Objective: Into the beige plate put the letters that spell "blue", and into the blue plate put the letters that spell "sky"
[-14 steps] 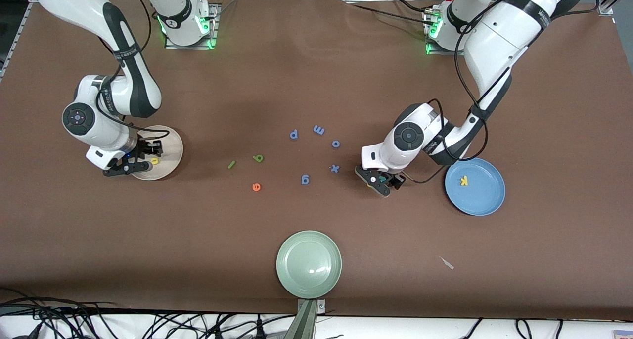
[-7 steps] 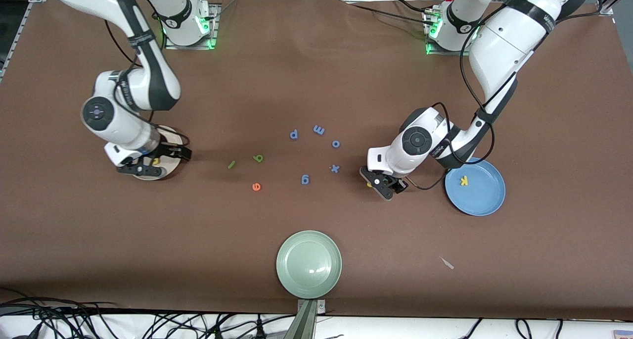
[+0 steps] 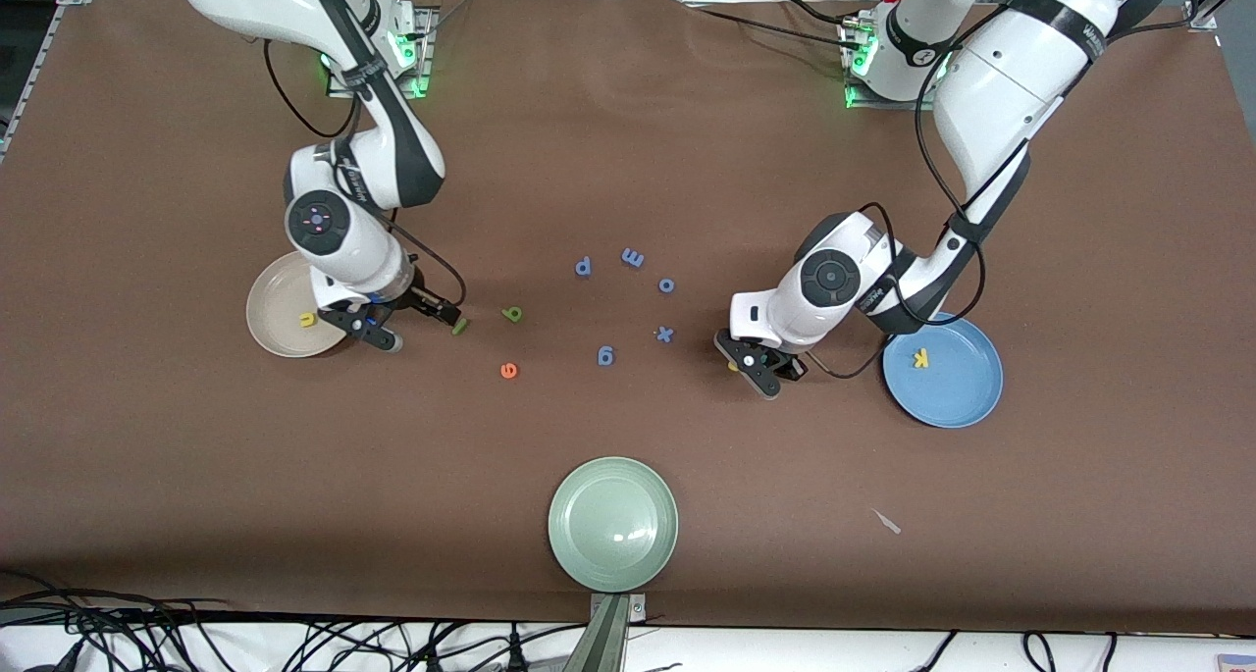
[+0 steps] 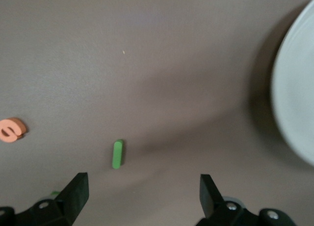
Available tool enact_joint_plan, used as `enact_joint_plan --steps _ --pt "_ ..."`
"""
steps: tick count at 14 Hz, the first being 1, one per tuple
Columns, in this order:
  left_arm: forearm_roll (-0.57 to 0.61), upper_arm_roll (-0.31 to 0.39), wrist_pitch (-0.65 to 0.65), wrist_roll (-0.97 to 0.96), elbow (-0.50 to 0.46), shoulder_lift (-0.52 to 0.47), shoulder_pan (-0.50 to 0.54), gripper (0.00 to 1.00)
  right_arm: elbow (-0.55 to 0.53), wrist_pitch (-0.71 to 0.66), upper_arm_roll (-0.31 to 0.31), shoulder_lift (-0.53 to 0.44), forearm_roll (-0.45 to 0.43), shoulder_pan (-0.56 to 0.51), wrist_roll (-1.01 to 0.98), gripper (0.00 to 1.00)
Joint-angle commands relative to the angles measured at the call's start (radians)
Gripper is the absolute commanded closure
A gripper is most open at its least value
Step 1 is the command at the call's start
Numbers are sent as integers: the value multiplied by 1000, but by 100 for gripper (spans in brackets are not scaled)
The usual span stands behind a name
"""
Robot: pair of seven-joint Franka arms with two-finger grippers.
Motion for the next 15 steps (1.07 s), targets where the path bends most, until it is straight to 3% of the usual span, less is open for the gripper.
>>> enact_joint_plan --steps 1,6,8,11,13,14,15 --pt "25 -13 -66 36 -4 -65 42 94 19 55 -5 66 10 38 121 0" --pt "-21 -36 -264 246 -3 -145 166 94 10 132 -5 117 11 57 170 1" --pt "-21 -36 -280 403 -6 -144 234 94 10 157 -5 129 11 57 175 9" --pt "-21 -35 -278 565 -20 -124 341 91 12 158 -5 128 11 54 174 36" --pt "-21 -35 -277 636 -20 -99 375 90 12 160 -5 129 11 49 174 60" --pt "-21 -35 -277 638 -20 -99 381 76 10 160 -5 129 11 49 174 78" --pt "-22 -41 -277 635 -18 -104 372 46 12 160 -5 129 11 48 172 89"
